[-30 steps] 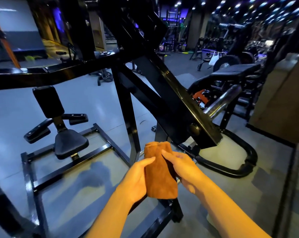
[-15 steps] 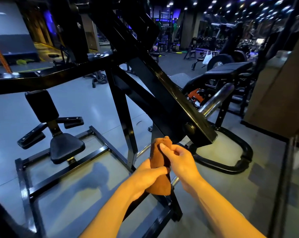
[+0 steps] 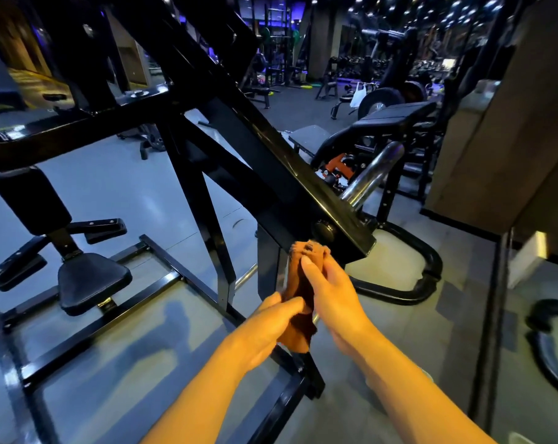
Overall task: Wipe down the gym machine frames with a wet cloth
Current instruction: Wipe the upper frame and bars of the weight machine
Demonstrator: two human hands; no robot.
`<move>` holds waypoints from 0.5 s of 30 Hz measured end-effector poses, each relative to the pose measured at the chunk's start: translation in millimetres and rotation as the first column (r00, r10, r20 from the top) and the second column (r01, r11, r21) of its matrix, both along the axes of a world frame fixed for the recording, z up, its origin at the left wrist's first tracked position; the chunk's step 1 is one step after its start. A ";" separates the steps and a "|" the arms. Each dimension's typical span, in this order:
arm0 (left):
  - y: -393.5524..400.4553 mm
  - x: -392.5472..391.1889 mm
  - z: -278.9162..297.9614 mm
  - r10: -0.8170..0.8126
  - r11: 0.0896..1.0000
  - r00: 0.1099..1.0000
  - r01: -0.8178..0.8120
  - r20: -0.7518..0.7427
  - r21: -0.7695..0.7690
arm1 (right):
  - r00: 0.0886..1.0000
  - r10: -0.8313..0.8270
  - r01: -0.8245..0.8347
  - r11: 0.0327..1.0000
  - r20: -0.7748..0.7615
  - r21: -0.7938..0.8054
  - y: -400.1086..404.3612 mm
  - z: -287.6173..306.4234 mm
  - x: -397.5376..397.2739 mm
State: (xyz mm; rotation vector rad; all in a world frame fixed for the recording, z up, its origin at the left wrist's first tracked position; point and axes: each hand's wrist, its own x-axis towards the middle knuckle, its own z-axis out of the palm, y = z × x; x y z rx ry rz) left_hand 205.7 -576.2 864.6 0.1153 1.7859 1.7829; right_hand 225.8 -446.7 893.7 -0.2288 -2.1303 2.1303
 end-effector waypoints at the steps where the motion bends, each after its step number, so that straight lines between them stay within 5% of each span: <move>1: 4.7 -0.5 1.8 0.007 1.000 1.000 -0.007 -0.017 0.012 | 0.999 -0.021 0.021 0.999 -0.032 0.025 1.5 3.6 -4.4; 7: 21.9 -18.0 18.5 0.143 0.988 0.978 -0.151 -0.153 -0.043 | 0.995 0.006 -0.011 0.999 -0.102 -0.053 13.9 25.8 -21.3; 15: 37.0 -20.2 50.0 -0.004 0.999 0.998 0.007 -0.057 0.050 | 0.967 0.152 -0.099 0.964 -0.206 0.248 20.8 40.9 -37.0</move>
